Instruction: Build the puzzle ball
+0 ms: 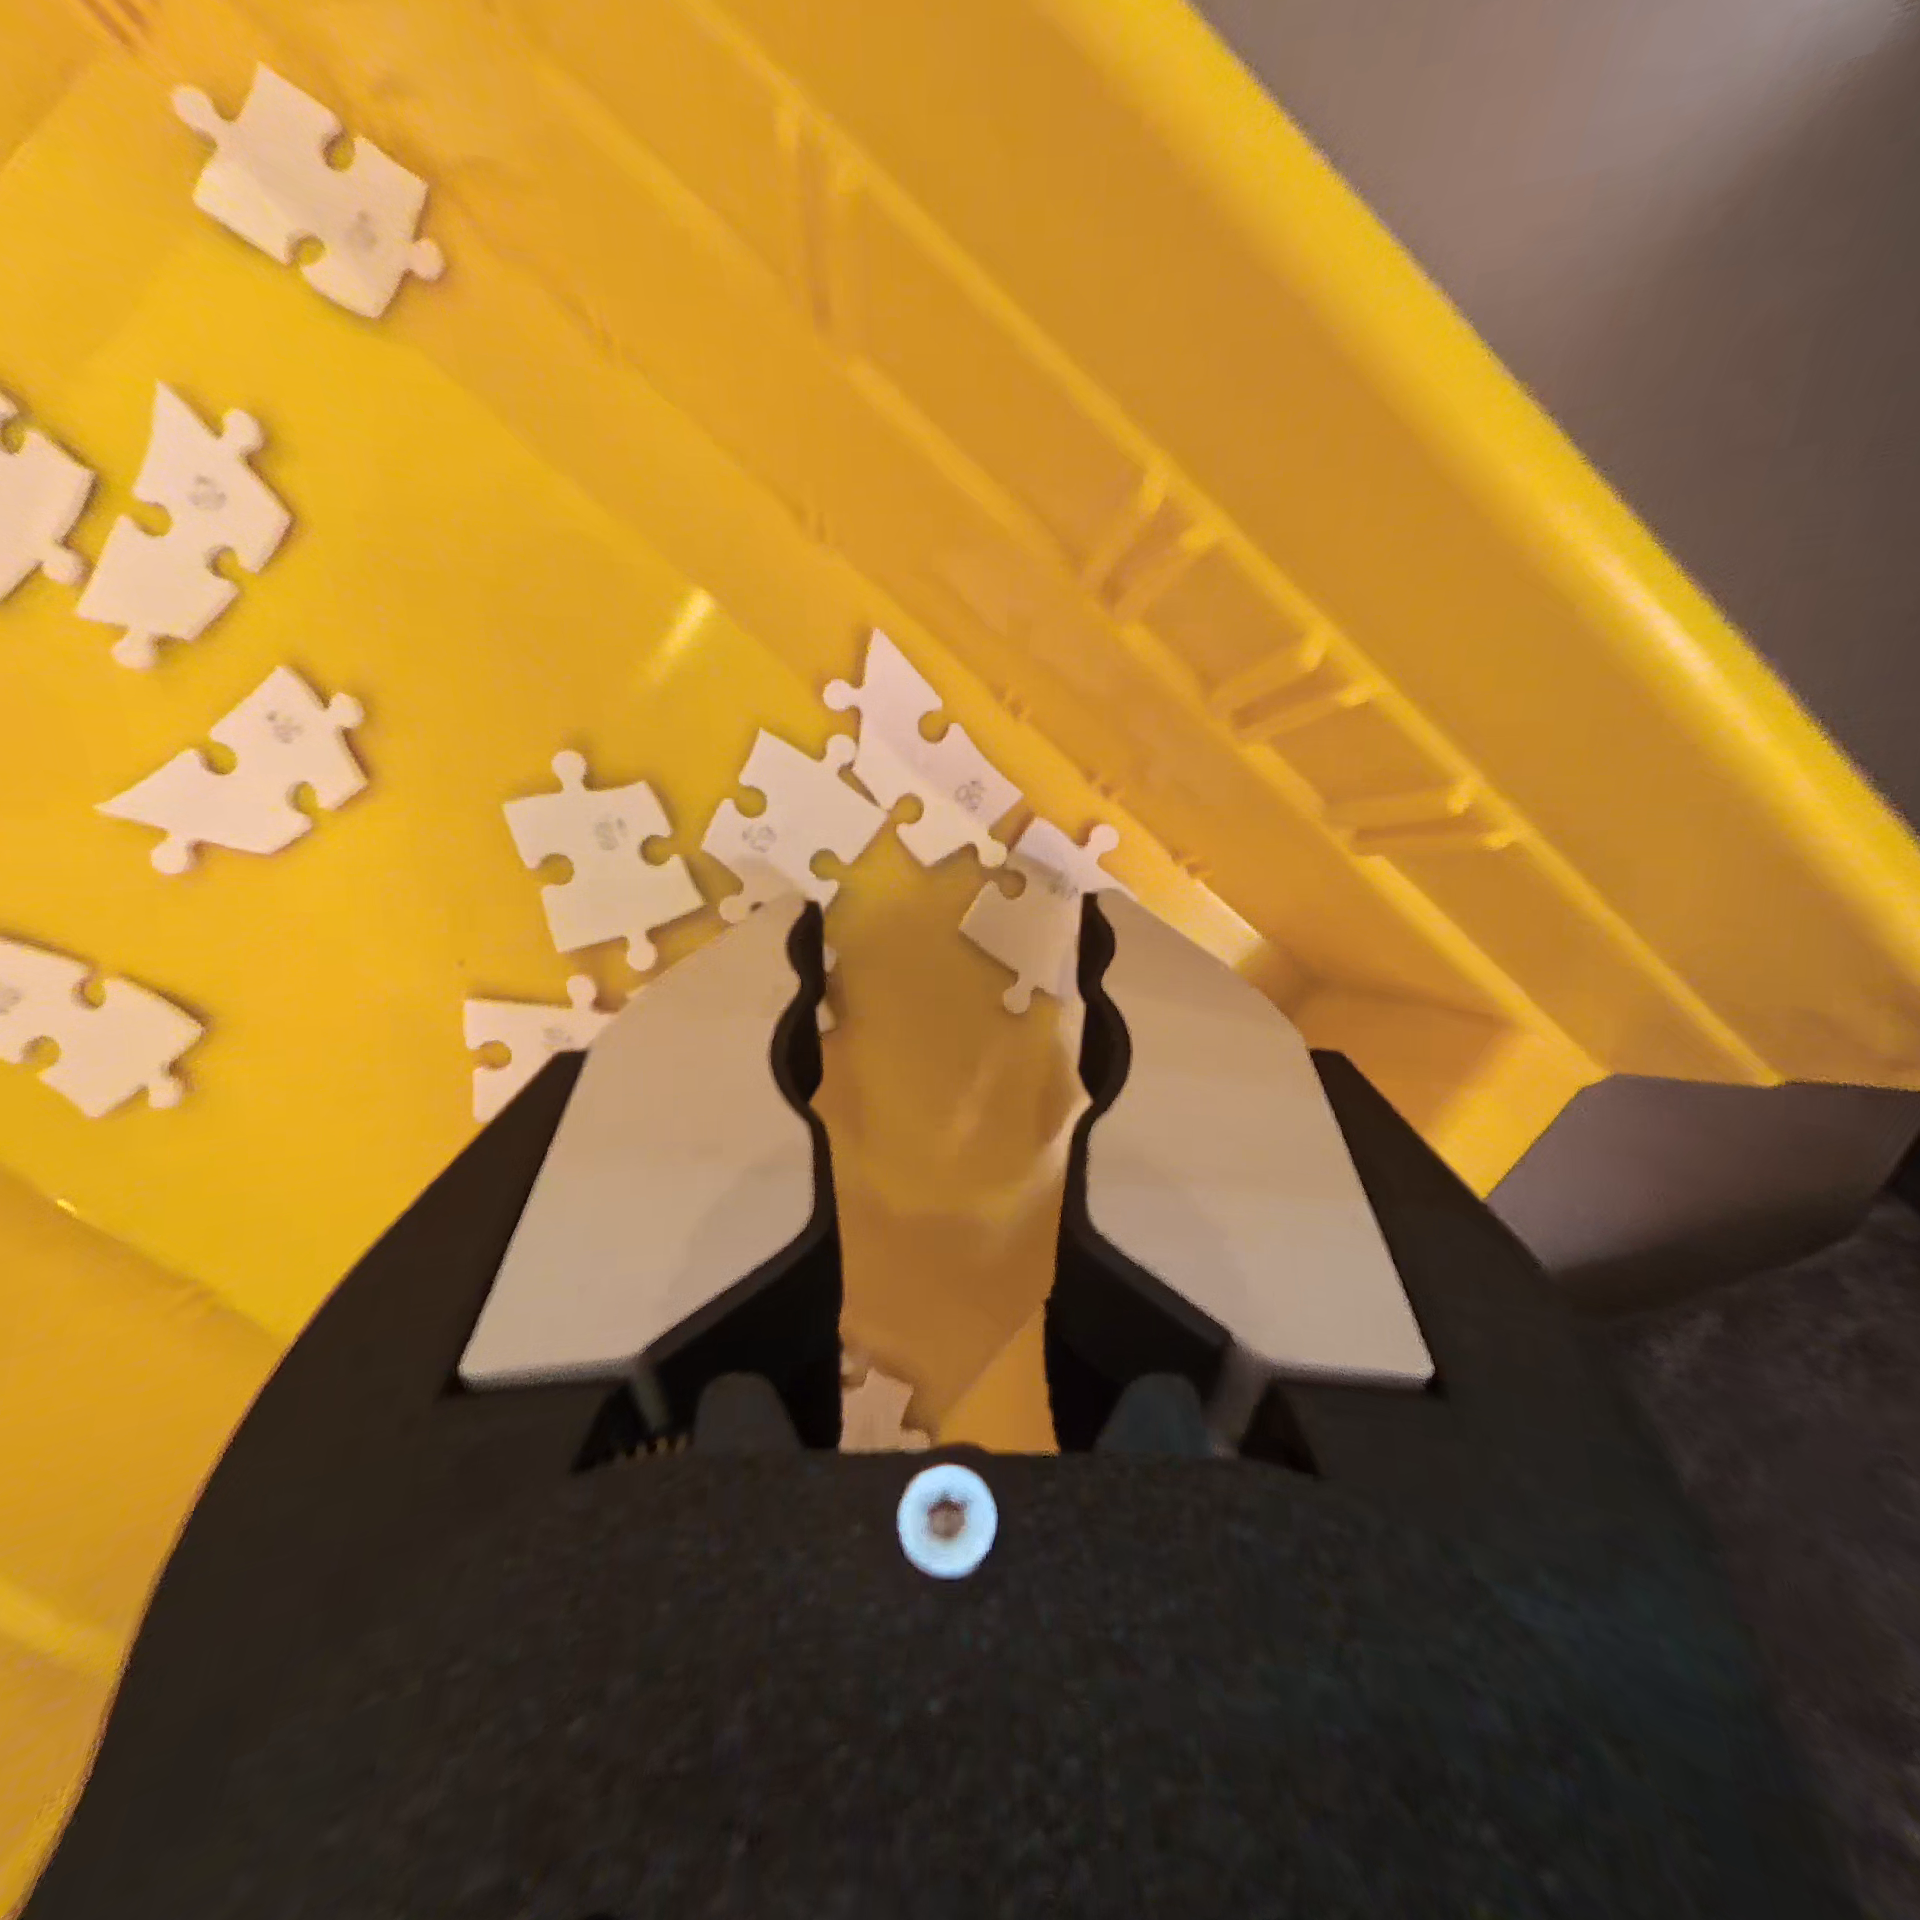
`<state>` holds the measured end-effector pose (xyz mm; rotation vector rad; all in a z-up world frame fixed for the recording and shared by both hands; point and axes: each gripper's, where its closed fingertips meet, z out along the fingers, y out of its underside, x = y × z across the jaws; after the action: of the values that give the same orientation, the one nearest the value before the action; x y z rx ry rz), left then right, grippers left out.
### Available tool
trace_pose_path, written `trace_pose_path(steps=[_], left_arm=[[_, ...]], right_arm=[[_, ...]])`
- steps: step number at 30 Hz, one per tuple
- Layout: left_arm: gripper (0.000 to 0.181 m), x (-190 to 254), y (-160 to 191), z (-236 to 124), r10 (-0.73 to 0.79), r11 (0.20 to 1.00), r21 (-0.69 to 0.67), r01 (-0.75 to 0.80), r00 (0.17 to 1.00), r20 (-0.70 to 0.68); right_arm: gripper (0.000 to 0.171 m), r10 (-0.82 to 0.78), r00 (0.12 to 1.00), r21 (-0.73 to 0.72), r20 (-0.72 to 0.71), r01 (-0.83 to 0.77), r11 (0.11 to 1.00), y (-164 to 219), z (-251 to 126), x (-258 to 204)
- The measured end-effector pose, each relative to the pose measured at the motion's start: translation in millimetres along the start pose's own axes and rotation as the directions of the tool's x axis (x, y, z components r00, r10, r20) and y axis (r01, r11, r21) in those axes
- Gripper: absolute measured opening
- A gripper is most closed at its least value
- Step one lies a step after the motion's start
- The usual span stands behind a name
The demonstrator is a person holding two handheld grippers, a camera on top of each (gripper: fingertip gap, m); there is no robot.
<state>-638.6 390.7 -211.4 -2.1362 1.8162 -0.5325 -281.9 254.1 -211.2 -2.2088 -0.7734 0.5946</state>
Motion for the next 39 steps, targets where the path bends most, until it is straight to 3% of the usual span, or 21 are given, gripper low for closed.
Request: trace_pose_path(steps=[6,12,15,17,25,27,32,38,39], left_arm=[[0.039,0.8,-5.6,11.7,0.043,0.999,-0.008,-0.043,0.999,0.019],[0.014,0.8,-10.0,17.1,0.036,0.999,-0.035,-0.034,0.998,0.059],[0.013,0.0,-10.7,17.2,0.033,0.999,-0.044,-0.03,0.996,0.086],[0.0,-2.0,-8.7,15.7,0.042,0.998,-0.052,-0.037,0.993,0.108],[0.002,2.9,-16.2,-4.8,0.005,0.999,0.036,-0.01,0.992,0.128],[0.026,3.2,-20.2,-3.5,-0.012,0.999,0.051,0.005,0.991,0.134],[0.037,-0.4,-13.6,16.0,-0.001,0.999,-0.046,0.009,0.986,0.167],[0.033,-3.8,-15.5,20.1,-0.008,0.999,-0.044,0.017,0.981,0.193],[0.026,-4.6,-15.5,20.0,0.001,0.999,-0.046,0.008,0.979,0.204]], right_arm=[[0.072,-0.001,1.0,-0.002,-0.001,0.001,1.0,-0.1,0.8,-0.5],[0.072,-0.005,1.0,0.002,-0.001,0.005,1.0,-1.7,-0.2,-1.2],[0.072,-0.005,1.0,0.009,-0.003,0.005,1.0,-2.9,-1.2,-1.7],[0.072,-0.009,1.0,0.014,-0.002,0.009,1.0,-3.6,-1.9,-3.0],[0.072,-0.025,1.0,0.043,-0.002,0.025,0.999,-8.6,-7.7,-7.2],[0.071,-0.023,1.0,0.051,-0.004,0.023,0.998,-8.9,-9.5,-7.7],[0.071,-0.035,0.999,0.062,-0.005,0.035,0.997,-10.6,-12.8,-11.7],[0.071,-0.041,0.999,0.069,-0.007,0.041,0.997,-13.4,-14.3,-13.6],[0.071,-0.041,0.999,0.069,-0.005,0.042,0.997,-13.6,-13.9,-14.2]])
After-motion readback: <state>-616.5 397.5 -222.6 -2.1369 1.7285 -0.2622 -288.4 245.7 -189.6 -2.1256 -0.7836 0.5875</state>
